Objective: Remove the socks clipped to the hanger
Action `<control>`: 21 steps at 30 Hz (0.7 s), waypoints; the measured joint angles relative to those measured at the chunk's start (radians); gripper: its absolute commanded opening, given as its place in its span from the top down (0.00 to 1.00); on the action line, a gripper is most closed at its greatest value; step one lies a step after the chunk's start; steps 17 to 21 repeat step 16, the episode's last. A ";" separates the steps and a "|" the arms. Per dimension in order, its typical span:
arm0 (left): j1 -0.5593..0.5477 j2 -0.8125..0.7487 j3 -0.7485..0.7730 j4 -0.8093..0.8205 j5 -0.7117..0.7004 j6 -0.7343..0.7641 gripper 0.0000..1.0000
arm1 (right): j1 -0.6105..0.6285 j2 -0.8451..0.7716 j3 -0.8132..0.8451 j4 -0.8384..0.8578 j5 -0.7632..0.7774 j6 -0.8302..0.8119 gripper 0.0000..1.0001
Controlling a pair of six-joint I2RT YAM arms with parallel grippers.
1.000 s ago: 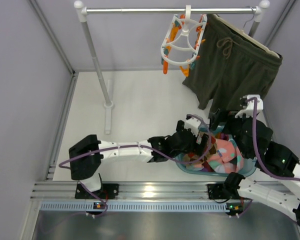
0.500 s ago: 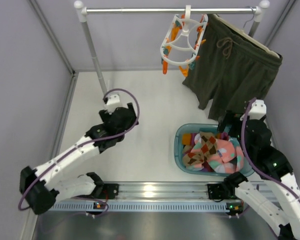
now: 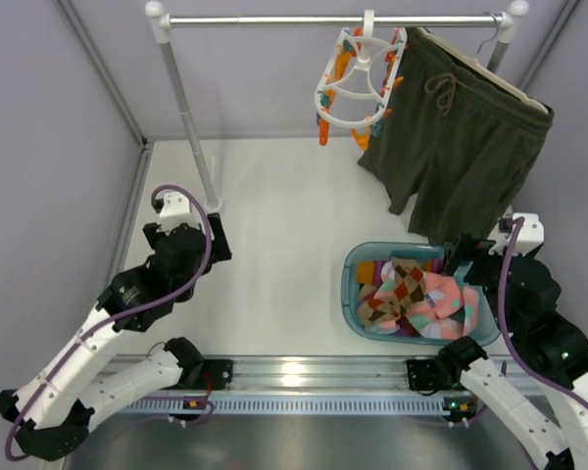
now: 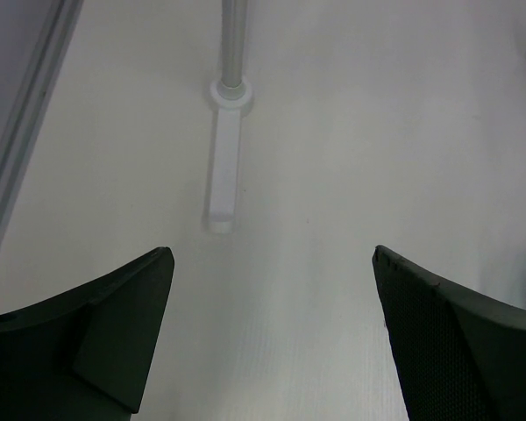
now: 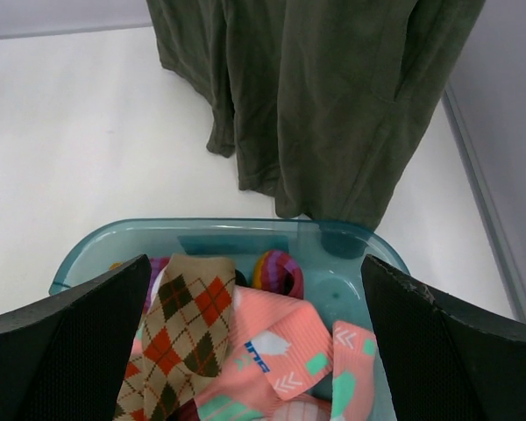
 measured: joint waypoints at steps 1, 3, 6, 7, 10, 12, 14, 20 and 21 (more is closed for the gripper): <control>0.001 -0.007 -0.010 -0.005 -0.010 0.006 0.01 | 0.000 0.003 0.000 -0.001 0.000 -0.005 0.01; 0.017 -0.008 -0.019 -0.016 -0.016 0.016 0.01 | 0.000 0.013 0.000 -0.001 0.000 -0.011 0.00; 0.098 -0.010 -0.037 -0.008 0.004 0.035 0.01 | 0.000 0.026 -0.003 0.002 0.000 -0.018 0.01; 0.140 -0.015 -0.047 -0.002 0.026 0.044 0.01 | 0.000 0.026 -0.006 0.004 0.000 -0.018 0.01; 0.271 -0.048 -0.076 0.016 0.113 0.071 0.01 | 0.000 0.026 -0.016 0.005 0.000 -0.018 0.01; 0.352 -0.066 -0.090 0.026 0.163 0.085 0.01 | 0.000 0.027 -0.019 0.005 -0.001 -0.019 0.01; 0.393 -0.076 -0.092 0.035 0.201 0.098 0.01 | 0.000 0.030 -0.019 0.007 -0.002 -0.019 0.01; 0.402 -0.076 -0.092 0.049 0.224 0.105 0.01 | 0.000 0.034 -0.019 0.007 -0.003 -0.019 0.01; 0.402 -0.076 -0.092 0.049 0.224 0.105 0.01 | 0.000 0.034 -0.019 0.007 -0.003 -0.019 0.01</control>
